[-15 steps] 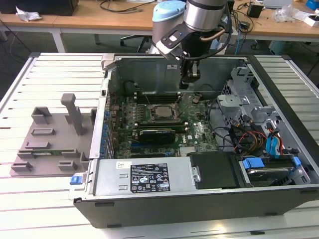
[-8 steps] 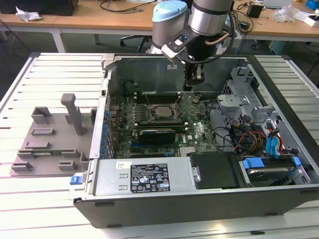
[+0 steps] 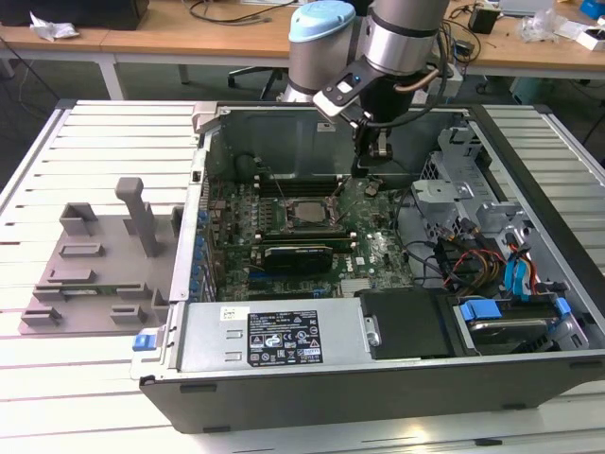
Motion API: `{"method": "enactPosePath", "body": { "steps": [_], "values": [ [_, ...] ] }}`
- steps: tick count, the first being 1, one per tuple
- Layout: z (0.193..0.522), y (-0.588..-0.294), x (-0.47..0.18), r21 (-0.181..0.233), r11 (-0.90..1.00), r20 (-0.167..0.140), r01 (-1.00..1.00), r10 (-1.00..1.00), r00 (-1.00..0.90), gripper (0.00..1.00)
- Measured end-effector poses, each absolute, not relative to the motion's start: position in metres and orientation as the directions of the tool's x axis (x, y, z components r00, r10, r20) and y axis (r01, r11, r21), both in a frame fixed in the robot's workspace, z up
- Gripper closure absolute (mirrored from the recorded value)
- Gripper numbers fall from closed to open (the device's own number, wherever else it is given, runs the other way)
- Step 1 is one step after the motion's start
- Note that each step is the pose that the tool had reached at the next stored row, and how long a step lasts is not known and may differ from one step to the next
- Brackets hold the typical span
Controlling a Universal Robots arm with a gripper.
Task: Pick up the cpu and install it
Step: 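Close the cpu cover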
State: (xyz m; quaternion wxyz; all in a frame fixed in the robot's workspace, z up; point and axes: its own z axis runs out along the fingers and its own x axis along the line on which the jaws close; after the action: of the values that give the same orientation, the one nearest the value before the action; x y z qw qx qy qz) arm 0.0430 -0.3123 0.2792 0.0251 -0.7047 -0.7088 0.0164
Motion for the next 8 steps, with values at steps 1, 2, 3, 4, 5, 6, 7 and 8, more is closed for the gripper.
{"method": "enactPosePath", "body": {
  "steps": [1, 2, 3, 4, 5, 6, 7, 8],
  "values": [
    [0.2784, -0.3123, 0.0436, -0.059, 0.006, 0.012, 0.998, 1.000, -0.006, 0.89],
    [0.2772, -0.3123, 0.0444, -0.059, 0.007, 0.012, 0.998, 1.000, -0.006, 0.89],
    [0.2766, -0.3123, 0.0446, -0.059, 0.007, 0.012, 0.998, 1.000, -0.006, 0.89],
    [0.2757, -0.3123, 0.0449, -0.059, 0.007, 0.012, 0.998, 1.000, -0.006, 0.89],
    [0.2747, -0.3123, 0.0453, -0.060, 0.007, 0.012, 0.998, 1.000, -0.006, 0.89],
    [0.2739, -0.3122, 0.0459, -0.060, 0.007, 0.012, 0.998, 1.000, -0.006, 0.89],
    [0.2730, -0.3122, 0.0474, -0.060, 0.007, 0.012, 0.998, 1.000, -0.007, 0.89],
    [0.2724, -0.3121, 0.0486, -0.061, 0.008, 0.012, 0.998, 1.000, -0.007, 0.89]
  ]
}}
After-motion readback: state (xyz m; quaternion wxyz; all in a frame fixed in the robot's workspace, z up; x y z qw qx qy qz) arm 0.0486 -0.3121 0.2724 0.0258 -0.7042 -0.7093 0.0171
